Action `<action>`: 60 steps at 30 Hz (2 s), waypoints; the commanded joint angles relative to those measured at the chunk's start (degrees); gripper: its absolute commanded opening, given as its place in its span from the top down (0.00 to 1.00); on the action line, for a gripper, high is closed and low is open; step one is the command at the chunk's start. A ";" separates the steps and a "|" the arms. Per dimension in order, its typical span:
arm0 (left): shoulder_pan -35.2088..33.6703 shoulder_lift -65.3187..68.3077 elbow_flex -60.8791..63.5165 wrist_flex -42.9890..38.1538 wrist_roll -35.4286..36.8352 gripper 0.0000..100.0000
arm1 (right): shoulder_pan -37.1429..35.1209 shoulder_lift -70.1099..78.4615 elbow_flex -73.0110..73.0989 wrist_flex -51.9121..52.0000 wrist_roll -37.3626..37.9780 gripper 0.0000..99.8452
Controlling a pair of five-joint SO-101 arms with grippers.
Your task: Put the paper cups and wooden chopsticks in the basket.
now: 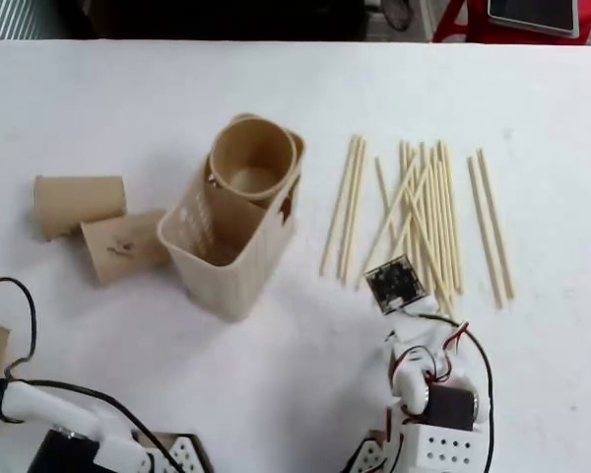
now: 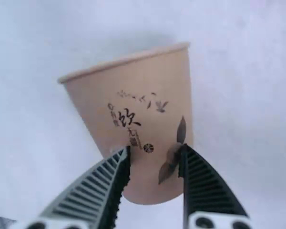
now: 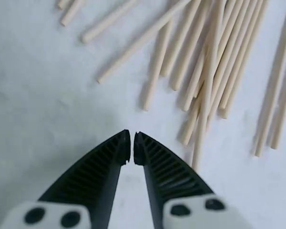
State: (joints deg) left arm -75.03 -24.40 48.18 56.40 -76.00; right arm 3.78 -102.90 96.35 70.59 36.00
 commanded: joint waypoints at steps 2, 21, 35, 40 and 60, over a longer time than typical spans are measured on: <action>2.95 0.22 -3.87 -5.36 6.33 0.82 | 0.22 -0.31 0.44 -0.40 0.53 0.97; 18.86 3.38 -30.42 -2.55 32.62 0.82 | 0.57 -0.31 0.44 -0.40 0.53 0.97; 43.03 12.26 -30.15 27.16 47.82 0.78 | 0.22 -0.31 0.44 -0.40 0.53 0.97; 47.34 12.00 -30.59 26.37 56.44 0.77 | 0.22 -0.31 0.44 -0.40 0.53 0.97; 53.85 23.43 -25.93 15.30 61.71 0.77 | 0.13 -0.31 0.44 -0.40 0.53 0.97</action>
State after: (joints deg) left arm -20.88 -0.66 22.68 72.92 -14.64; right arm 3.78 -102.90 96.35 70.59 36.00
